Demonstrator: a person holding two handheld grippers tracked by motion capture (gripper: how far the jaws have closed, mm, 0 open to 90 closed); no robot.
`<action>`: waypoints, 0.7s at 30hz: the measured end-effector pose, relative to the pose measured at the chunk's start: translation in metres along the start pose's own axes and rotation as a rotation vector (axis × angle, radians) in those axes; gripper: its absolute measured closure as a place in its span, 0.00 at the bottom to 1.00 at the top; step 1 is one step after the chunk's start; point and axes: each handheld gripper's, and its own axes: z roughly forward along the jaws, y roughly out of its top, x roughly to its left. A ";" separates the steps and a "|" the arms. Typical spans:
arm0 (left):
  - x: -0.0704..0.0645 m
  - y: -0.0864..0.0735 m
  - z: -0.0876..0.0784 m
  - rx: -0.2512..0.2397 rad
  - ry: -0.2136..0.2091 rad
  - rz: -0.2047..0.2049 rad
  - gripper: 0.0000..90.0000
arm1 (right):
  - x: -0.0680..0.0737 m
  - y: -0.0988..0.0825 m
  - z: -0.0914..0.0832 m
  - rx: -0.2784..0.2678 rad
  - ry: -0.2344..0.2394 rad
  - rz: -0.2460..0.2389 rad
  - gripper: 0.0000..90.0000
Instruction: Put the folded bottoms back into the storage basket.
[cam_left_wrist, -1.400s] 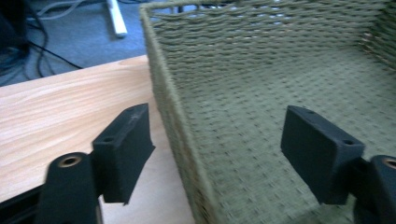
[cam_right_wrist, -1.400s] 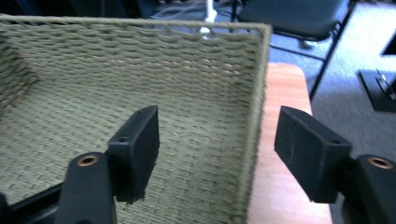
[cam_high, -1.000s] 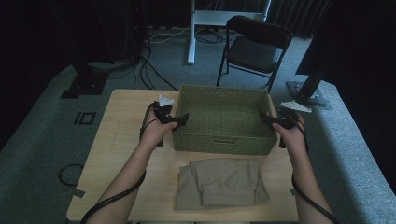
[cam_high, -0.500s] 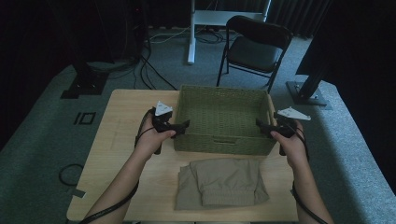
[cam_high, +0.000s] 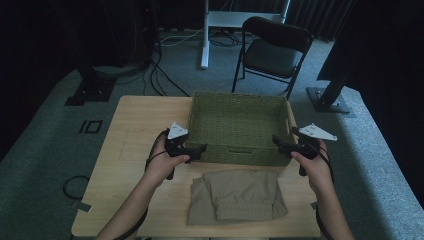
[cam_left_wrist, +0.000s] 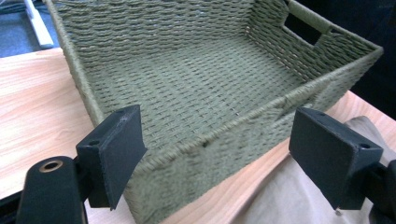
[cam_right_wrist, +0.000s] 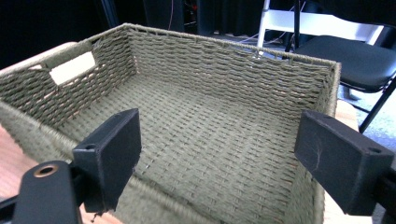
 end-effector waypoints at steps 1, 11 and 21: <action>-0.003 -0.003 -0.003 -0.007 -0.002 -0.001 0.21 | 0.003 -0.003 -0.005 0.002 0.004 -0.002 0.16; -0.015 -0.022 -0.007 0.007 -0.029 0.015 0.21 | 0.014 -0.024 -0.011 0.018 0.039 0.000 0.15; -0.028 -0.039 -0.008 0.030 -0.059 0.042 0.21 | 0.028 -0.039 -0.025 0.019 0.075 -0.009 0.15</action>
